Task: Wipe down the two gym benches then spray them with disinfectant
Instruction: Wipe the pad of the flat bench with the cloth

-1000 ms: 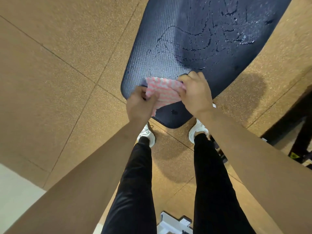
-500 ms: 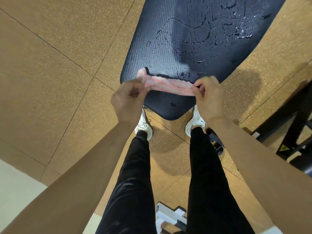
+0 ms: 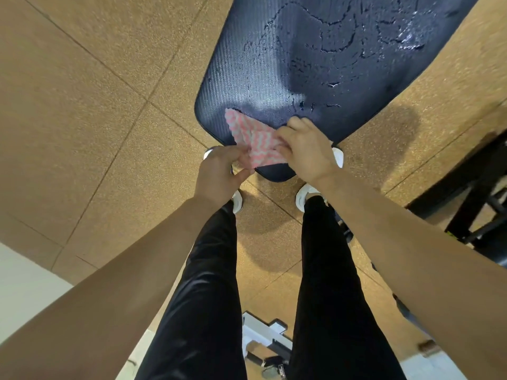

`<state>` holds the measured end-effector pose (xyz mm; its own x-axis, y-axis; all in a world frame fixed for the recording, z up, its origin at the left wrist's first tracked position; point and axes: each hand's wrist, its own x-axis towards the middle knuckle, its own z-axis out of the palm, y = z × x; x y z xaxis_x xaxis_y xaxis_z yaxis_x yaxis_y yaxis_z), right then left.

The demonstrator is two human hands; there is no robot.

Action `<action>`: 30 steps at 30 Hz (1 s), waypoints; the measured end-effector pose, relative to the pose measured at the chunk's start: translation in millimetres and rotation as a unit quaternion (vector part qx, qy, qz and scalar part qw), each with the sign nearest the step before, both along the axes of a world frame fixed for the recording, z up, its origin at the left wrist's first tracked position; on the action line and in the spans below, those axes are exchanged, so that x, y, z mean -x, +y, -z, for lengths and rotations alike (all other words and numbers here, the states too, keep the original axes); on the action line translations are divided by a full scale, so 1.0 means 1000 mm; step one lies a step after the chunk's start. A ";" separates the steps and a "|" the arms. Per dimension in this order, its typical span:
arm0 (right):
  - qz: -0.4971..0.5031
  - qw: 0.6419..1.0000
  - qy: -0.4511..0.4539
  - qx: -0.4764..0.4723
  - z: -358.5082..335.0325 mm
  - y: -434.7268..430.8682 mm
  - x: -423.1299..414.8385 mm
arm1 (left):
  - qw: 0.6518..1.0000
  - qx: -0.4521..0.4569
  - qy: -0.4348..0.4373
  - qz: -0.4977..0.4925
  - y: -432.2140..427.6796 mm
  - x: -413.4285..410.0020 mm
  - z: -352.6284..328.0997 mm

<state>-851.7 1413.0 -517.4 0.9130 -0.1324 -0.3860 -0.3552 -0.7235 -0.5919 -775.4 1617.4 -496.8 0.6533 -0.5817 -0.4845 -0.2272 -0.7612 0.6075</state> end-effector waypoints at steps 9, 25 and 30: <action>0.315 0.949 -0.014 0.011 -0.007 -0.031 0.004 | 0.989 -0.051 -0.081 0.111 0.008 -0.001 0.008; 0.243 0.963 0.027 0.116 0.004 -0.056 0.060 | 0.922 -0.108 -0.214 0.303 -0.068 0.008 0.064; 0.237 0.957 0.075 0.149 0.004 -0.084 0.048 | 0.941 -0.198 -0.248 0.117 -0.072 -0.038 0.069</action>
